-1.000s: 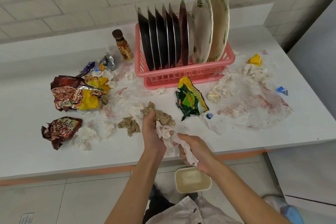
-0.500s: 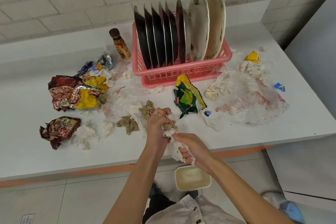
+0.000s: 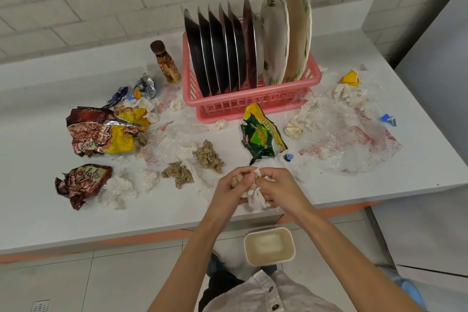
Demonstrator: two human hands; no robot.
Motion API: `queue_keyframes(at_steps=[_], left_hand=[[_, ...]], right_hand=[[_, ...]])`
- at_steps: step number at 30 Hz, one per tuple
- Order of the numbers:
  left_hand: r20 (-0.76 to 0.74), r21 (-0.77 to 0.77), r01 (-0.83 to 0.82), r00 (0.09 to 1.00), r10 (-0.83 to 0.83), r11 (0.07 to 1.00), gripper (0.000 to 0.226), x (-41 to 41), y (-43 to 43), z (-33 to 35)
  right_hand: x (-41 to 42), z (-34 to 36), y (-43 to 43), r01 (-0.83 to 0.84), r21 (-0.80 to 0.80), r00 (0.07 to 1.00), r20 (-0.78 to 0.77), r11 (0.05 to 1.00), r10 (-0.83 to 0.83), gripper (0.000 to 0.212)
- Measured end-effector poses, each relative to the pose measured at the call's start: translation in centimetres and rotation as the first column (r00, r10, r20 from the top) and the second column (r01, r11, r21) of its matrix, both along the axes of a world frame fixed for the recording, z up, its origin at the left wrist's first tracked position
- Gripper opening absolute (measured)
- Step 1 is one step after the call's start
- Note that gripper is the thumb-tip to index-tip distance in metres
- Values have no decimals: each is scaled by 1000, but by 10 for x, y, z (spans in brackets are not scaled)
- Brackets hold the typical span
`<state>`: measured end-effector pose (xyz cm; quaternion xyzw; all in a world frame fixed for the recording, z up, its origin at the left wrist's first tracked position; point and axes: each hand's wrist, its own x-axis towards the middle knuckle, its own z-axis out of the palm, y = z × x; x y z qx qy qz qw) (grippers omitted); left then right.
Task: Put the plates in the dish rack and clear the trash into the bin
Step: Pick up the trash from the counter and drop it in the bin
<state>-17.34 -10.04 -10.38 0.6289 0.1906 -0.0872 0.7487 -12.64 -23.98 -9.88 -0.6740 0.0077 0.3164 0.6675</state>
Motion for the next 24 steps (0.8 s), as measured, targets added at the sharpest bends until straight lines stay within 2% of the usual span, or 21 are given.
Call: queue_keyframes(at_steps=[4, 7, 10, 12, 15, 18, 24], left_hand=[[55, 154, -38, 998, 30, 987, 14, -2, 7, -3], [37, 180, -83, 996, 77, 980, 11, -6, 8, -4], [-40, 91, -154, 987, 159, 984, 10, -12, 2, -6], [-122, -69, -244, 965, 234, 967, 12, -16, -3, -5], [-213, -315, -354, 930, 298, 881, 10, -20, -11, -4], [-238, -347, -336, 935, 264, 876, 9, -26, -18, -1], [-237, -331, -239, 957, 165, 913, 4, -48, -13, 4]], right_hand=[[6, 0, -8, 6, -25, 1000, 16, 1000, -5, 4], [8, -3, -11, 56, 14, 998, -14, 998, -56, 6], [7, -5, -11, 118, 52, 983, -145, 992, -109, 18], [5, -5, -10, 201, 69, 945, -277, 977, -175, 26], [-5, -8, -9, 363, 104, 840, -467, 926, -277, 27], [-20, -10, -8, 440, 151, 793, -528, 885, -304, 27], [-48, -11, -3, 462, 245, 821, -481, 852, -307, 25]])
